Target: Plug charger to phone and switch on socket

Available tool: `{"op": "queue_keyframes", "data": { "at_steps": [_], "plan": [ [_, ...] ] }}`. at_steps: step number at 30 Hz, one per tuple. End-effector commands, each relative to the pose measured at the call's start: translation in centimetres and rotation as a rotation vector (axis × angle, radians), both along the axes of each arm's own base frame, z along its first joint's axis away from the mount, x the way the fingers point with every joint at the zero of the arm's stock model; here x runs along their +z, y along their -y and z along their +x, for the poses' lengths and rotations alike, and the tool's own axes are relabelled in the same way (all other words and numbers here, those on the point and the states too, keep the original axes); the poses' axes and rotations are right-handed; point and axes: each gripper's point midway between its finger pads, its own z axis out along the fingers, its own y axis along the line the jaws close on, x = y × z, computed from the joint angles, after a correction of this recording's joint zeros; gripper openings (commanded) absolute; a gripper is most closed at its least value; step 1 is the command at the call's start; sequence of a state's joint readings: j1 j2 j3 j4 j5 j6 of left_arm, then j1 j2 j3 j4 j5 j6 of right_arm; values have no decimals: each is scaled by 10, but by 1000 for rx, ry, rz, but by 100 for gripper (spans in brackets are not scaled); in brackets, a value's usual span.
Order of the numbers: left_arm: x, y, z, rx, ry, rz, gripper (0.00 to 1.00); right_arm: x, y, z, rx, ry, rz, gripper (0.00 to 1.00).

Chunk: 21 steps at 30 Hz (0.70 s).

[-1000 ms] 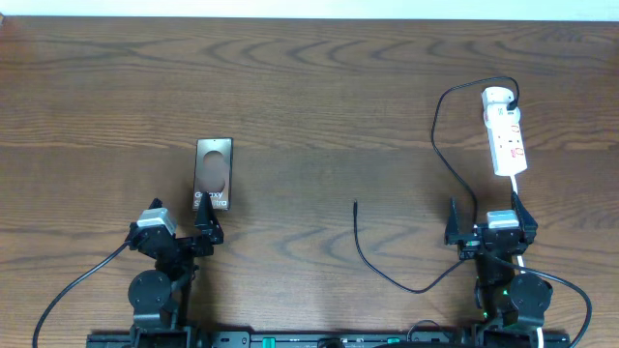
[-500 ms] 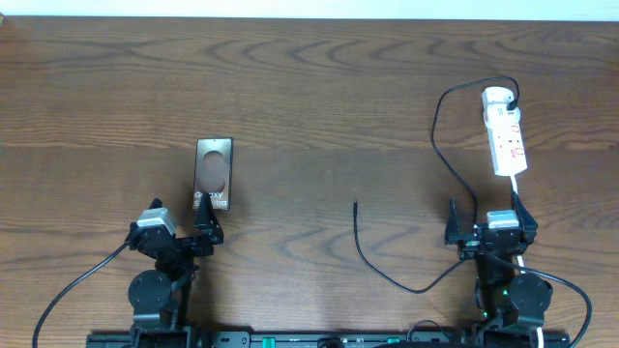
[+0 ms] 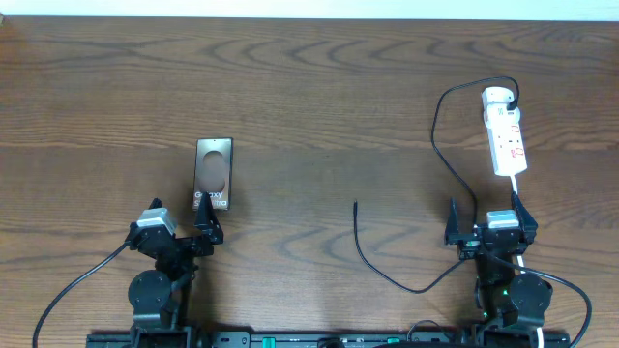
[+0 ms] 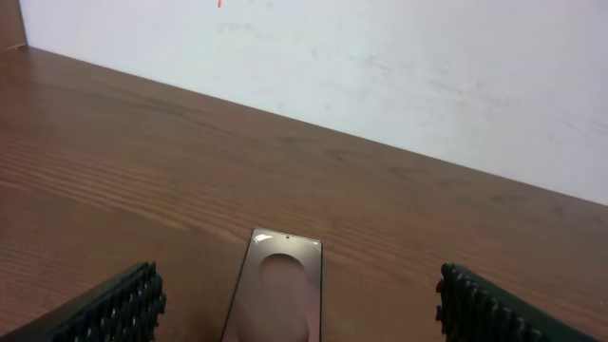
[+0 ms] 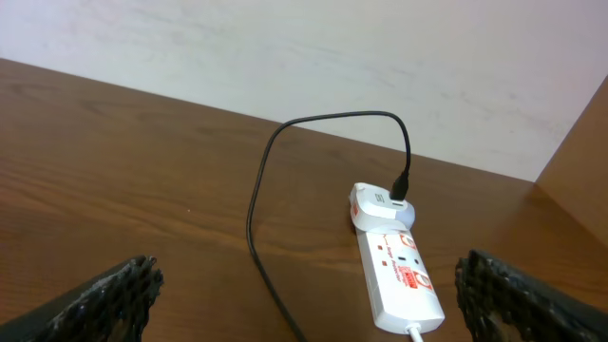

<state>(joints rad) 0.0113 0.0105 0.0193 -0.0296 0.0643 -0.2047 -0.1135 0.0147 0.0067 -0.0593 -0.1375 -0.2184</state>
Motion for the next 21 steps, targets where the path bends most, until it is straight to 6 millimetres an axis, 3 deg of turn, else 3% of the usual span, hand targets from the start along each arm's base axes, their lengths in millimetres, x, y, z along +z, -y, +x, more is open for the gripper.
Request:
{"op": "queue_keyframes", "data": {
  "at_steps": [1, 14, 21],
  "plan": [
    [-15, 0, -1, -2, -45, 16, 91, 0, -1, 0, 1, -1, 7, 99],
    [-7, 5, -1, -31, -20, 13, 91, 0, -1, 0, 1, -1, 7, 99],
    [37, 5, -4, -32, 27, 27, 91, 0, -1, 0, 1, -1, 7, 99]
  ]
}}
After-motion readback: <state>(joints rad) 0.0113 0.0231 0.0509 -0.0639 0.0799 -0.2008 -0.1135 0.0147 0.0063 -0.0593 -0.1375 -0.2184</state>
